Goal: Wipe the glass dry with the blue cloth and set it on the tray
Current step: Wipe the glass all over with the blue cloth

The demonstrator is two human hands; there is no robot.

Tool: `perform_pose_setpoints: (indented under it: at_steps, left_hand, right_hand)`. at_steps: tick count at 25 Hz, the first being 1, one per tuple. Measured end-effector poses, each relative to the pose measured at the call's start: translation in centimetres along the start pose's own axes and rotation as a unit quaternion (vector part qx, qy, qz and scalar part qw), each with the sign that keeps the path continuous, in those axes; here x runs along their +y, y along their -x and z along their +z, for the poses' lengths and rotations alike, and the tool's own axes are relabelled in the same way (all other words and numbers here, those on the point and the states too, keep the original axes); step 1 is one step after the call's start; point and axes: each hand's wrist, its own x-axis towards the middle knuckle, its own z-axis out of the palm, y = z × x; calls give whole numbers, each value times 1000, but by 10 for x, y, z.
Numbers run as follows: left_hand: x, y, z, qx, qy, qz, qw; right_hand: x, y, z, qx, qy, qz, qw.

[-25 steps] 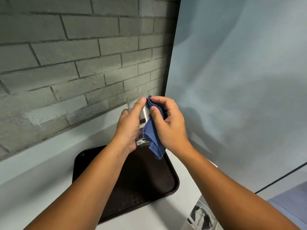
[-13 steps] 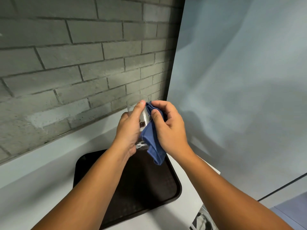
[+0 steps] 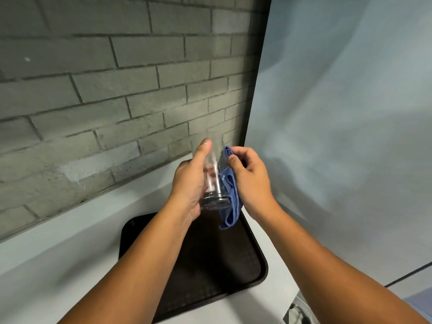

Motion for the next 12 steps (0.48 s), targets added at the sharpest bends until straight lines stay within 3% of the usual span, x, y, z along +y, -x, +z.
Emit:
perform_pose_setpoints:
  at_steps: [1,4,5,8,12]
  left_hand:
    - [-3,1,-2,6,-4,-8,1000]
    - [-14,5,-8,0,15,-77,997]
    - [-15,8,-9,-17,25,-94,995]
    - [-20,16,-8,-51,23,-96,994]
    - [-19,14,-5,-28,16,-54,998]
  right_hand:
    - [1,4,0,5,22,-10,1000]
    - [-1,18,-2,-12,107,-194,975]
    - [2,16,-3,-20,111,-210,971]
    - [6,12,-5,-14,93,-85,992]
    - [4,24,-3,-37,127,-203,970]
